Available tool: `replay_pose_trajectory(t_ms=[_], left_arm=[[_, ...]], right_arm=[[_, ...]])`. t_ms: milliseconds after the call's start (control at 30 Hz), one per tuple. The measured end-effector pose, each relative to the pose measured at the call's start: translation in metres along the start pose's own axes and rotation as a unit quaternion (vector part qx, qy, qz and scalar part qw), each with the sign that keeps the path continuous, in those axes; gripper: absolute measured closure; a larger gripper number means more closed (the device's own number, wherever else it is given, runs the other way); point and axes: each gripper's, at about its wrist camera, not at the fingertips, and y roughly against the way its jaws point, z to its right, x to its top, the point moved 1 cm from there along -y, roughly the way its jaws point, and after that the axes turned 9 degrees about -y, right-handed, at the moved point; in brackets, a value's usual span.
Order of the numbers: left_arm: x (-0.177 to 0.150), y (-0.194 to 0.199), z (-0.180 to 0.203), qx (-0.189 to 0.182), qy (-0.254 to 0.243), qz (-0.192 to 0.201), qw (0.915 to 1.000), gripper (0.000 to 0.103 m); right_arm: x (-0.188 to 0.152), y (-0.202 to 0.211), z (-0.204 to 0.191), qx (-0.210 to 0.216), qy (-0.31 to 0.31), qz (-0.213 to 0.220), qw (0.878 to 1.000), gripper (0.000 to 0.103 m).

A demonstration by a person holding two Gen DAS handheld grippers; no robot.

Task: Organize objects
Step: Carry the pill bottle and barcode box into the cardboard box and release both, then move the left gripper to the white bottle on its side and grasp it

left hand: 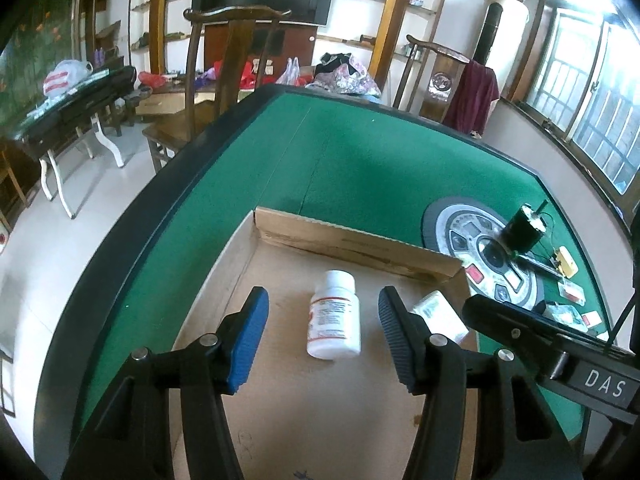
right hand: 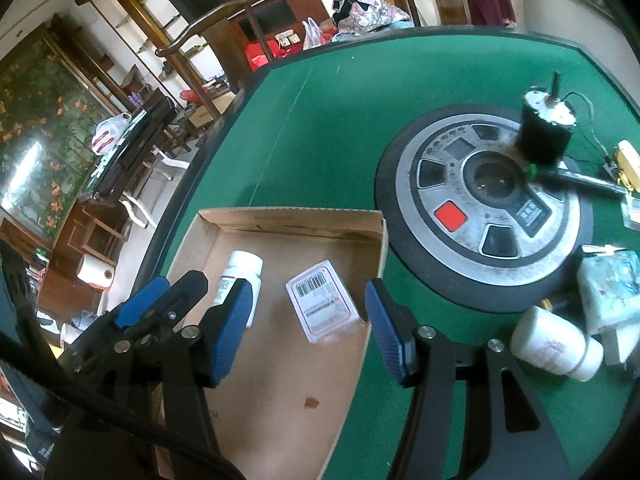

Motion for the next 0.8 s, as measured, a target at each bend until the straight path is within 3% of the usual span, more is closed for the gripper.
replay_pose_trajectory(t_ms=[133,233,367,633,800], left_arm=[[-0.001,0.015,0.01,0.008,-0.011,0.012,0.9998,0.051],[-0.002,0.025,0.018,0.008,-0.018,0.02,0.9996,0.042],[-0.004,0.039,0.039,0.007,-0.033,0.028,0.999,0.042],[-0.009,0.045,0.081,-0.055,-0.038,0.008,0.9977,0.04],[-0.016,0.033,0.121,-0.073,-0.068,-0.012,0.995,0.04]], right_arm=[[-0.005,0.018,0.009,0.003,-0.005,0.014,1.0,0.045],[-0.006,0.031,0.02,0.007,-0.014,0.023,1.0,0.045],[-0.01,0.052,0.038,0.007,-0.025,0.04,0.999,0.043],[-0.014,0.096,0.105,-0.005,-0.069,0.086,0.994,0.041],[-0.018,0.115,0.156,-0.023,-0.104,0.113,0.988,0.041]])
